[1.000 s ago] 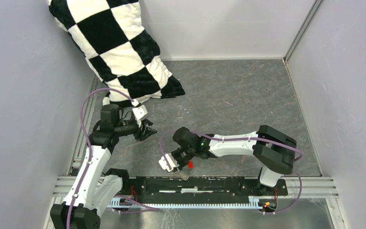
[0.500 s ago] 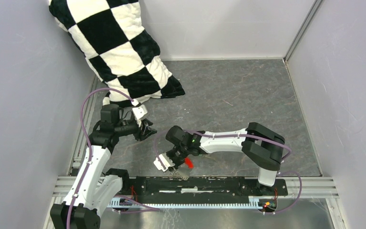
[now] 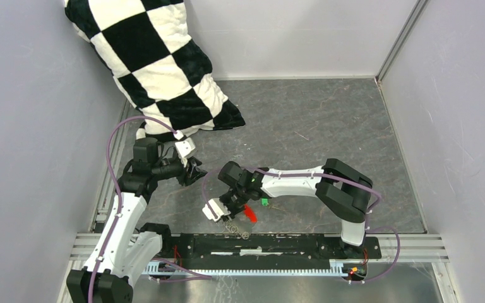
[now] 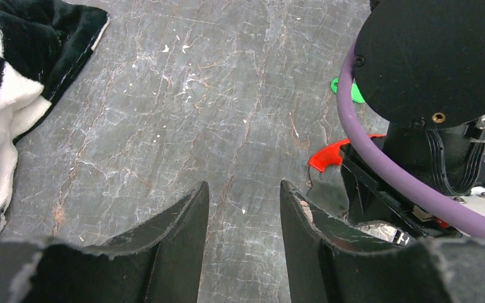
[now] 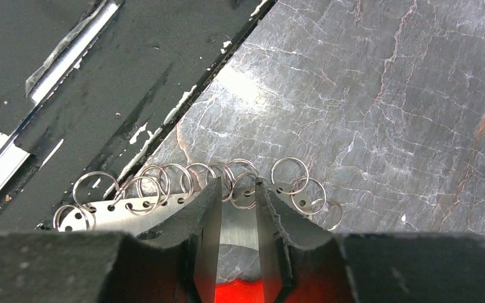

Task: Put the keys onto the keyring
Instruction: Pick up the keyring from the center of the board.

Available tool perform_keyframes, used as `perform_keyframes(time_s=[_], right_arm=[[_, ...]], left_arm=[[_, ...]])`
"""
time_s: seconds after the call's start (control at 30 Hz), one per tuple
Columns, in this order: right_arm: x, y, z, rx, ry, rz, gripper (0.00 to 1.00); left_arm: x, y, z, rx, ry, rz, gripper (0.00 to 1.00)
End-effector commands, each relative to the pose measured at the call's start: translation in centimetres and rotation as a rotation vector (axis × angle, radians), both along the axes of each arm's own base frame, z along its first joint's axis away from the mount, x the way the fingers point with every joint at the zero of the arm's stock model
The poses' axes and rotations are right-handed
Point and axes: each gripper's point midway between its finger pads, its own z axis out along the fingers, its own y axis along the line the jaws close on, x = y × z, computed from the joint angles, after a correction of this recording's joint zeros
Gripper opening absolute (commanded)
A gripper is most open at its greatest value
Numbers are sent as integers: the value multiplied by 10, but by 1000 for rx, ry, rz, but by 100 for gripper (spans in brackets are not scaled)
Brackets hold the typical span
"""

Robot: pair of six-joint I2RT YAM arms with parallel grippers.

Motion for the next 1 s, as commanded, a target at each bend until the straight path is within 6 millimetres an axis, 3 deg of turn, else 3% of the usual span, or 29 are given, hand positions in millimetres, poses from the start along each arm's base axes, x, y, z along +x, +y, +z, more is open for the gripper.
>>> perform_keyframes(time_s=[0.0, 0.2, 0.53, 0.73, 0.83, 0.97], right_arm=[[5, 7, 3, 6, -9, 17, 31], [3, 7, 0, 0, 9, 19, 27], [1, -9, -11, -53, 8, -9, 30], [3, -8, -12, -67, 1, -14, 15], [7, -6, -7, -60, -14, -16, 1], [17, 2, 14, 4, -59, -57, 0]], left_arm=[[9, 0, 15, -13, -44, 23, 52], [9, 1, 14, -8, -46, 25, 51], [11, 1, 14, -5, -51, 33, 52], [12, 1, 16, -4, -57, 38, 51], [12, 1, 16, -5, -57, 38, 51], [11, -1, 20, -21, -53, 32, 51]])
